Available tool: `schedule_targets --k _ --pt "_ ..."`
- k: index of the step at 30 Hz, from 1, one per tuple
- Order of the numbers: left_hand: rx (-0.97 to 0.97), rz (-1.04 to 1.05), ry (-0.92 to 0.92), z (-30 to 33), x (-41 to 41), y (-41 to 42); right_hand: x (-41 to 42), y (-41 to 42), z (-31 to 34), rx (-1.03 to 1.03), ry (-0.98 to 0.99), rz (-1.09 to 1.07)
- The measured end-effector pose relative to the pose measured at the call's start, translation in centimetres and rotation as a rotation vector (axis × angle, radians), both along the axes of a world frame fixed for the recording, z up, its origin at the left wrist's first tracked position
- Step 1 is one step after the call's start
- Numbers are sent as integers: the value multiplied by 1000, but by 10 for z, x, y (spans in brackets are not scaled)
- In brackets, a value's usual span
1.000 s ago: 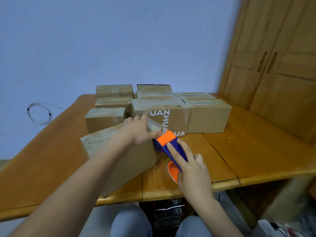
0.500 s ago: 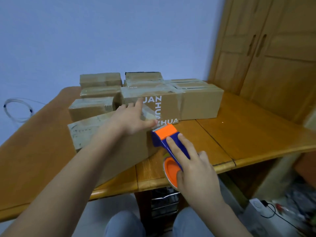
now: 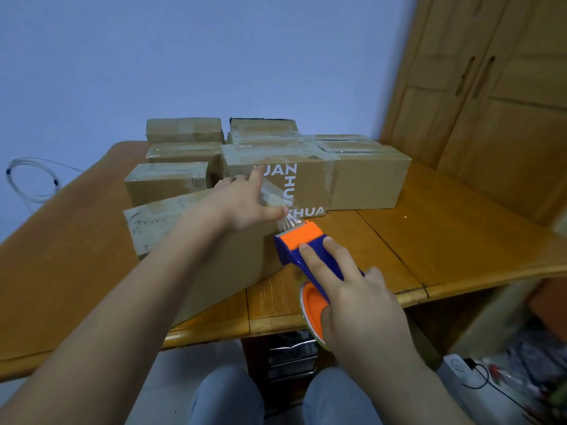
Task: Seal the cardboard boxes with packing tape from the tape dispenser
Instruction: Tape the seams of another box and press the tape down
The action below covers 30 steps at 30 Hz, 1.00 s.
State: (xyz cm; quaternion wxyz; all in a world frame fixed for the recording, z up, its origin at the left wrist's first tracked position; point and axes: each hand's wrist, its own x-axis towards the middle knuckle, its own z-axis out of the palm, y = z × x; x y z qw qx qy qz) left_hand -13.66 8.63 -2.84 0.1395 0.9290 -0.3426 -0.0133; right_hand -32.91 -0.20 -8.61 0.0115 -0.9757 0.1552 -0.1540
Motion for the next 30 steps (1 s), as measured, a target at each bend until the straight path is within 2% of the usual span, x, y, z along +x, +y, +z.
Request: schedule_targets --k 2,6,19,26,30 --pt "-8 -3 12 0 0 1 -8 -1 2 106 106 18" --pt "1 -13 0 1 -1 2 -16 -3 4 172 118 5" --pt "17 -38 -26 -2 1 7 9 -4 4 137 115 -14" --pt "48 -57 -104 -3 4 6 21 -4 22 95 222 -1" --pt "112 -57 -76 0 7 9 28 0 38 31 299 39"
